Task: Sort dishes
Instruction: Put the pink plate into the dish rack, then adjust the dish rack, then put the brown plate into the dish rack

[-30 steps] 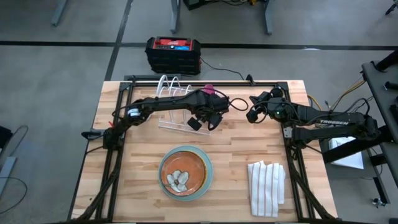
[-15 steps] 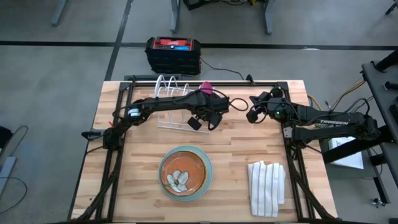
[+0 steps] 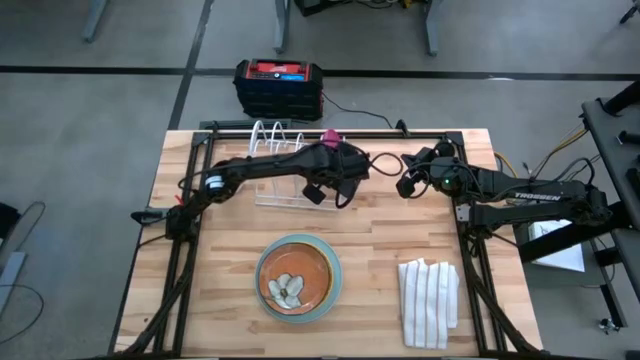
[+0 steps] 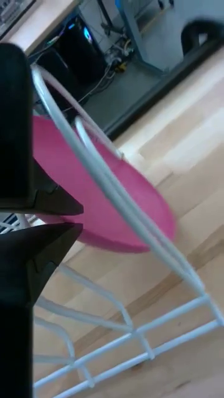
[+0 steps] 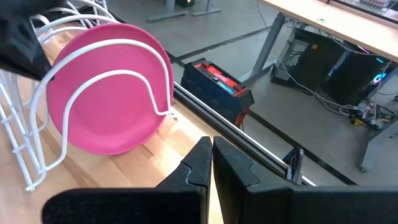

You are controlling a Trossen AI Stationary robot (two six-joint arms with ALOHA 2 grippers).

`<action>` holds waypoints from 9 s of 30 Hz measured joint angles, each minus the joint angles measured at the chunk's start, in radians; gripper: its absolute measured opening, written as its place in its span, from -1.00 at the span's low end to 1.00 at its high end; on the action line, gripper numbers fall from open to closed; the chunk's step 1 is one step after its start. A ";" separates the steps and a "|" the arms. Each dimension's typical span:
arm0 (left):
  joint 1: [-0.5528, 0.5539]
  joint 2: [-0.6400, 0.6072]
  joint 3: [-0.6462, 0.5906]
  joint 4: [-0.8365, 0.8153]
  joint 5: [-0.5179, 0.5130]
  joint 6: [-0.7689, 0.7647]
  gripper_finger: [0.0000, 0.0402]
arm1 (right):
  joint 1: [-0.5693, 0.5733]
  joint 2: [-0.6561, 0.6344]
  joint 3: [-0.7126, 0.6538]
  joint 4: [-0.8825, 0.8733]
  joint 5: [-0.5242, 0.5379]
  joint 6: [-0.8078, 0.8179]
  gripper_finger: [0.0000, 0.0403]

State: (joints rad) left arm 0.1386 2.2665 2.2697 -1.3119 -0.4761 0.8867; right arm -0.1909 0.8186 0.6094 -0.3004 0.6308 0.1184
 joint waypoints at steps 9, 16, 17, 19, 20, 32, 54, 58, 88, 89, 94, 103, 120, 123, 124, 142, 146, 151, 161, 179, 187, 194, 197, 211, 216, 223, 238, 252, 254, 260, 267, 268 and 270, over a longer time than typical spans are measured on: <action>-0.009 -0.017 0.077 -0.135 0.041 -0.041 -0.94 | 0.000 0.000 0.000 -0.001 0.000 0.001 -0.96; -0.011 -0.012 0.076 -0.197 0.041 -0.148 -0.99 | 0.000 0.000 0.000 -0.001 0.000 0.017 -0.96; -0.013 -0.012 0.083 -0.208 0.046 -0.156 -0.99 | 0.000 0.000 0.000 0.000 0.000 0.035 -0.96; -0.014 -0.015 0.084 -0.212 0.058 -0.166 -1.00 | 0.000 0.013 0.000 0.012 -0.001 0.077 -0.96; -0.014 -0.018 0.082 -0.211 0.070 -0.167 -1.00 | -0.001 0.024 0.000 0.018 -0.010 0.090 -0.96; -0.002 -0.092 0.085 -0.178 0.106 -0.201 -1.00 | -0.193 0.337 0.002 0.219 -0.421 0.120 -0.99; 0.113 -0.226 0.086 -0.068 0.268 -0.260 -1.00 | -0.309 0.961 0.104 0.660 -0.798 0.244 -1.00; 0.115 -0.235 0.086 -0.024 0.239 -0.227 -1.00 | -0.286 0.997 0.124 0.688 -0.802 0.246 -1.00; 0.131 -0.241 0.086 -0.033 0.225 -0.286 -1.00 | -0.246 0.990 0.151 0.642 -0.973 0.190 -1.00; 0.131 -0.241 0.086 -0.041 0.225 -0.295 -1.00 | -0.249 0.991 0.150 0.641 -0.973 0.190 -1.00; 0.131 -0.240 0.085 -0.054 0.228 -0.327 -1.00 | -0.258 0.989 0.151 0.641 -0.957 0.192 -1.00; 0.131 -0.240 0.085 -0.058 0.270 -0.330 -1.00 | -0.254 0.989 0.151 0.627 -0.945 0.157 -1.00; 0.053 -0.240 0.077 -0.108 0.391 -0.320 -1.00 | -0.210 0.576 0.094 0.354 -0.718 0.099 -1.00; 0.051 -0.240 0.077 -0.094 0.391 -0.328 -1.00 | -0.161 0.517 0.071 0.401 -0.719 0.091 -1.00; 0.052 -0.240 0.077 -0.081 0.390 -0.332 -1.00 | -0.144 0.510 0.067 0.412 -0.726 0.086 -1.00; 0.052 -0.240 0.077 -0.022 0.380 -0.328 -1.00 | -0.069 0.694 0.109 0.634 -0.708 0.115 -1.00; 0.053 -0.240 0.077 -0.024 0.381 -0.337 -1.00 | -0.068 0.709 0.122 0.617 -0.649 0.116 -1.00; 0.053 -0.240 0.077 -0.045 0.381 -0.355 -1.00 | -0.071 0.691 0.123 0.585 -0.584 0.116 -1.00; 0.053 -0.240 0.076 -0.042 0.381 -0.373 -1.00 | -0.076 0.684 0.123 0.543 -0.502 0.092 -1.00; -0.073 -0.243 0.045 -0.057 0.547 -0.335 -1.00 | -0.072 0.303 0.105 0.121 -0.504 0.060 -1.00; -0.174 -0.247 -0.082 0.037 0.547 -0.450 -1.00 | -0.036 0.241 0.080 0.116 -0.507 0.065 -1.00; -0.277 -0.311 -0.248 0.046 0.544 -0.571 -1.00 | 0.032 0.259 0.027 0.117 -0.507 0.102 -1.00; -0.332 -0.374 -0.344 0.047 0.479 -0.681 -1.00 | 0.073 0.259 0.004 0.117 -0.507 0.146 -1.00; -0.552 -0.572 -0.810 0.196 0.328 -1.138 -1.00 | 0.330 0.258 -0.007 0.125 -0.507 0.246 -1.00; -0.614 -0.578 -0.839 0.196 0.324 -1.243 -1.00 | 0.412 0.280 -0.007 0.158 -0.507 0.290 -1.00; -0.740 -0.581 -0.840 0.121 0.157 -1.338 -1.00 | 0.485 0.374 -0.006 0.439 -0.507 0.261 -1.00; -0.936 -0.584 -0.963 0.158 -0.038 -1.682 -1.00 | 0.489 0.679 0.192 0.566 -0.486 0.224 -0.59; -0.960 -0.581 -1.193 0.599 -0.038 -1.688 -1.00 | 0.476 0.933 0.448 0.224 -0.418 0.363 -0.36; -0.960 -0.579 -1.212 0.615 -0.038 -1.693 -1.00 | 0.474 0.977 0.489 0.203 -0.419 0.371 -0.33; -0.960 -0.540 -1.234 0.639 -0.030 -1.723 -1.00 | 0.449 1.081 0.592 0.105 -0.419 0.371 -0.22; -0.962 -0.486 -1.237 0.651 -0.023 -1.749 -1.00 | 0.412 1.126 0.616 0.095 -0.492 0.408 -0.07; -0.962 -0.481 -1.237 0.654 -0.029 -1.750 -1.00 | 0.407 1.126 0.616 0.095 -0.507 0.412 -0.05; -0.962 -0.474 -1.236 0.655 -0.032 -1.756 -1.00 | 0.401 1.127 0.615 0.095 -0.533 0.423 -0.02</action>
State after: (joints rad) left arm -0.8230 1.7929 1.0336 -0.6567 -0.5081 -0.8695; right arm 0.2103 1.9461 1.2247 -0.2056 0.0973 0.5410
